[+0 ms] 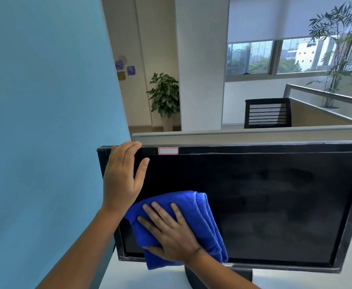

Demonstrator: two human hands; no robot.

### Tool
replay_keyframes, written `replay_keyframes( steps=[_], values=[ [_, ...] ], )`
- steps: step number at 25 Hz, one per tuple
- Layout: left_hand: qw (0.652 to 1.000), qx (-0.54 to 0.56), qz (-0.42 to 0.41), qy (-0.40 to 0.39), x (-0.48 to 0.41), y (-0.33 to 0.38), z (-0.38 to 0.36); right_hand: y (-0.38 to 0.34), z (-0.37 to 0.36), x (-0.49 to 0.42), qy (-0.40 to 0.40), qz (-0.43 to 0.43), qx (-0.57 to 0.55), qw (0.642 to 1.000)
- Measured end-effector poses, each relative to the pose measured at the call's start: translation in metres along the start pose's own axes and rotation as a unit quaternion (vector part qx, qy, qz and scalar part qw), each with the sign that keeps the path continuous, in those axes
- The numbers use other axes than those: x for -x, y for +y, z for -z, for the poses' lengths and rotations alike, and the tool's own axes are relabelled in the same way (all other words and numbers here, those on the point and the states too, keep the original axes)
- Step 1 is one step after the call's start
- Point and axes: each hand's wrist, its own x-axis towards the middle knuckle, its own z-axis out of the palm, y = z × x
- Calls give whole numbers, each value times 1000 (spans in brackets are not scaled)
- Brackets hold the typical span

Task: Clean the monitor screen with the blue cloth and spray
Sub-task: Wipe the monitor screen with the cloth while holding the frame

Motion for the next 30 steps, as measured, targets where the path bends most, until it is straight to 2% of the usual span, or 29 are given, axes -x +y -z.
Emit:
replay_keyframes(
  steps=[6,10,12,16,19,23,27,30],
  values=[
    [999,-31,21,24,-4,5,-1,62,31,-2,127,-192,5,973],
    [998,-41,35,31,-4,10,-2,117,45,39,157,-251,65,953],
    [998,-41,34,34,-4,9,-3,143,49,72,146,-273,99,946],
    [999,-32,16,25,0,6,-7,171,47,130,94,-368,114,918],
    [999,-35,2,6,5,5,-10,154,34,162,32,-409,91,907],
    [998,-52,-10,-19,5,4,-8,113,13,201,-27,-408,58,911],
    [999,-35,-13,-14,5,4,-6,105,11,205,-38,-411,50,909],
    [1000,-18,-10,-10,5,6,-6,135,29,177,0,-423,61,904]
  ],
)
